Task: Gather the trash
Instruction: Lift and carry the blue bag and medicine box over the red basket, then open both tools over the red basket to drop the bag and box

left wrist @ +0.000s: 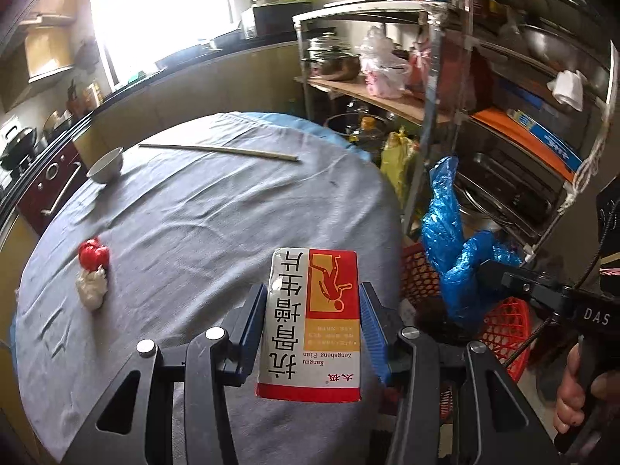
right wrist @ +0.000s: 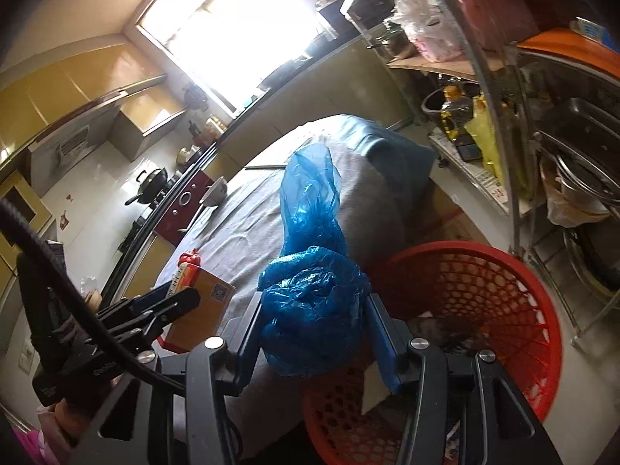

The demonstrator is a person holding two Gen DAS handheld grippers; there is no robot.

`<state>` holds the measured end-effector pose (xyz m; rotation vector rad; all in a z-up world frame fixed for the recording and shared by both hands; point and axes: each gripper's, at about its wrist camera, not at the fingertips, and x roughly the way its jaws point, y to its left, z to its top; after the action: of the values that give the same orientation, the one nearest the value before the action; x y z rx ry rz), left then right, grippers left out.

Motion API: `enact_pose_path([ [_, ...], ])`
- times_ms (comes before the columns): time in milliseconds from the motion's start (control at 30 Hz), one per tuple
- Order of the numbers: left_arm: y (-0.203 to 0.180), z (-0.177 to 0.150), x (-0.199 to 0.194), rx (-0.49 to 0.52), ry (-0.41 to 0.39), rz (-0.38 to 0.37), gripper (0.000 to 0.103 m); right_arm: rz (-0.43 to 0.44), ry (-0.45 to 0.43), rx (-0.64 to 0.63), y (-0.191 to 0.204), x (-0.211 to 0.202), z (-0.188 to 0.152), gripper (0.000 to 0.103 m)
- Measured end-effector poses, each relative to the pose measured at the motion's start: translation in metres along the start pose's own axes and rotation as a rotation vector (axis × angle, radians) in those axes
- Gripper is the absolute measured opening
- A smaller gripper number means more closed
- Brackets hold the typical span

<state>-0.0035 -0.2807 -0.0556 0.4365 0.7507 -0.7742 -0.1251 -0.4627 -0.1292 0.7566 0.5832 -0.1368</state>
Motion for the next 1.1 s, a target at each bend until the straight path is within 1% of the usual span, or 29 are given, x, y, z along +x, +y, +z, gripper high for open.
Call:
enact_pose_path([
  [300,-0.029,0.002,0.006,0.065,0.009,-0.028,0.049,-0.036,-0.014,0.049,-0.026,-0.016,-0.003,0.054],
  [467,-0.041,0.0,0.012,0.087,0.024,-0.079,0.049,-0.059,-0.012,0.076,-0.039,-0.02,-0.005,0.054],
  [567,-0.045,-0.002,0.016,0.092,0.039,-0.122,0.049,-0.077,-0.013,0.095,-0.047,-0.021,-0.006,0.054],
  [833,-0.057,-0.007,0.031,0.092,0.1,-0.233,0.049,-0.155,-0.012,0.138,-0.075,-0.025,-0.008,0.054],
  [1100,-0.066,-0.009,0.044,0.09,0.145,-0.281,0.05,-0.193,0.018,0.167,-0.09,-0.02,-0.012,0.055],
])
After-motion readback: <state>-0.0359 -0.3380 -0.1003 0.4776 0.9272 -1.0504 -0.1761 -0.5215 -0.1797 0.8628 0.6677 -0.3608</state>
